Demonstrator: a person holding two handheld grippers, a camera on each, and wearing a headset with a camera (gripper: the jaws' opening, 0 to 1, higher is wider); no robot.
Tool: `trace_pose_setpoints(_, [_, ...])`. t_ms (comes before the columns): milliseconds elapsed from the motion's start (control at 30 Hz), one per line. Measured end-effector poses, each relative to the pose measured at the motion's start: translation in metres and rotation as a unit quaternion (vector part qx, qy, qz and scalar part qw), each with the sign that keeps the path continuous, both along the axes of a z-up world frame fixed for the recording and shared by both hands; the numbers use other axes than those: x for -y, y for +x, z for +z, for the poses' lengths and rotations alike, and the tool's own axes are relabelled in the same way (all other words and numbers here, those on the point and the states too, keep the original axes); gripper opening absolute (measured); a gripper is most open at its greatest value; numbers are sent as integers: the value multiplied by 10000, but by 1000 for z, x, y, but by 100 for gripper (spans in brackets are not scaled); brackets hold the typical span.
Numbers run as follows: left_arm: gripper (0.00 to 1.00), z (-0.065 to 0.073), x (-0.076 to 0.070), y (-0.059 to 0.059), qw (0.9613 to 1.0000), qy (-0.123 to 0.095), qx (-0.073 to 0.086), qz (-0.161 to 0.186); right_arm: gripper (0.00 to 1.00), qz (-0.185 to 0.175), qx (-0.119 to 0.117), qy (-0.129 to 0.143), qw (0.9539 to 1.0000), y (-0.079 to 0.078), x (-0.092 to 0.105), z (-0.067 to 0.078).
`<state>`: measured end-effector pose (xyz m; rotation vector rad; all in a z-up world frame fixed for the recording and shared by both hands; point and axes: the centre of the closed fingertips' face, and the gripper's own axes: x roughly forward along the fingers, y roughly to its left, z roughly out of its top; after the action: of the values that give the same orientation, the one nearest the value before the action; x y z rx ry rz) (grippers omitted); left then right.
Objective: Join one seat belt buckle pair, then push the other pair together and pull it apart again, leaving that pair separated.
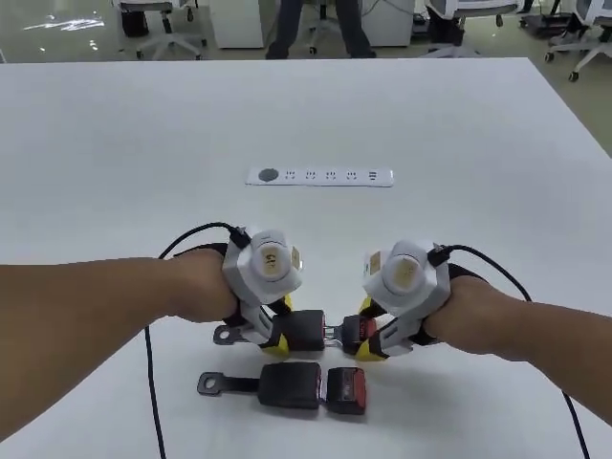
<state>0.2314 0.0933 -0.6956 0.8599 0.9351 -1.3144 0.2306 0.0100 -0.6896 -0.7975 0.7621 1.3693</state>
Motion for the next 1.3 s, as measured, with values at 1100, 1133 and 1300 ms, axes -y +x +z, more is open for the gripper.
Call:
trace_pose_setpoints(1100, [33,0,-3,1,9998,-166,26,132,33,-478,-118,-483,9976,-5,115,-4])
trace_pose_setpoints(1133, [33,0,-3,2,9998,-170,26,139,33,-478,-123,-487,9976,-5,115,-4])
trace_pose_setpoints(1300, [33,-1,-3,2,9999,-102,55,98,35,-412,-68,-583,9974,-6,113,-4])
